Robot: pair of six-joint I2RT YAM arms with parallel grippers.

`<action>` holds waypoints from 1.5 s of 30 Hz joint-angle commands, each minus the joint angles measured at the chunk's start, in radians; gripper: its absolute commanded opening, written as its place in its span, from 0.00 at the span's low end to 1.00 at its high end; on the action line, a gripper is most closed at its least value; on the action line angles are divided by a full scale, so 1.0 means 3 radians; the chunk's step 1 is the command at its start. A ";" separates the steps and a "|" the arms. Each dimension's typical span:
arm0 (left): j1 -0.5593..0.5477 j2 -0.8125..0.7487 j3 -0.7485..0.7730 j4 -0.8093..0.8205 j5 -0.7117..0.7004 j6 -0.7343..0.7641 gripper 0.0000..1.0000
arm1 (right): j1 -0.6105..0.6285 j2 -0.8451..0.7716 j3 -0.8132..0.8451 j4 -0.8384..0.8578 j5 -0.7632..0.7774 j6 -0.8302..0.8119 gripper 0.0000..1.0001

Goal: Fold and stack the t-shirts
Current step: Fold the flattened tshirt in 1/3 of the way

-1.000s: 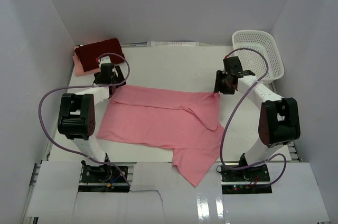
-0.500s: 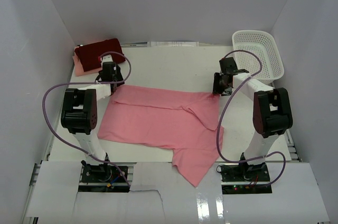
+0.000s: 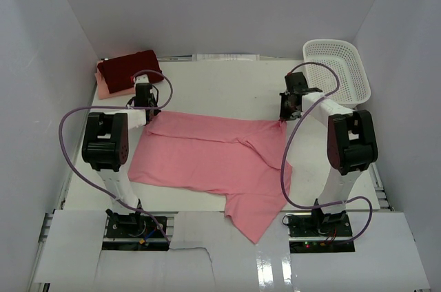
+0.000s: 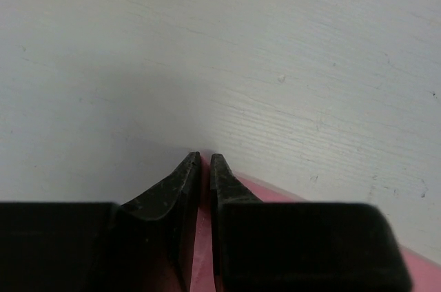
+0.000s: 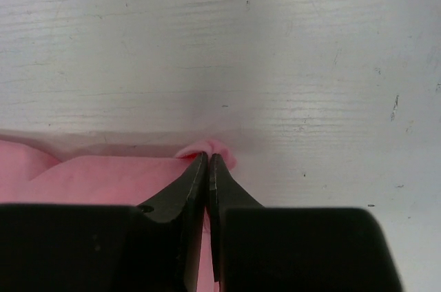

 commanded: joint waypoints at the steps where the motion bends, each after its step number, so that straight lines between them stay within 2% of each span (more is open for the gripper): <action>1: 0.0016 0.0029 0.0119 -0.0001 -0.0009 0.0014 0.21 | -0.0035 0.0017 0.0108 0.0083 0.0044 0.0002 0.08; 6: 0.0016 0.0157 0.0206 -0.0078 -0.0024 -0.0002 0.11 | -0.0101 0.0022 0.0088 0.0073 -0.0018 0.0094 0.08; 10: 0.0016 0.0238 0.0226 -0.0124 -0.0055 -0.0032 0.10 | -0.0188 -0.0009 -0.0024 0.0078 -0.0130 0.0309 0.08; 18: 0.0016 0.0310 0.0328 -0.0252 -0.0152 -0.0042 0.07 | -0.0219 -0.0050 -0.0142 0.0088 -0.0202 0.0371 0.08; 22: 0.0016 0.0422 0.0476 -0.0460 -0.0275 -0.0042 0.00 | -0.0250 -0.0070 -0.0137 0.0057 -0.0161 0.0381 0.08; 45: 0.0016 0.0423 0.0533 -0.0620 -0.0474 -0.0068 0.00 | -0.0628 -0.0127 -0.0280 -0.0076 -0.0151 0.1000 0.08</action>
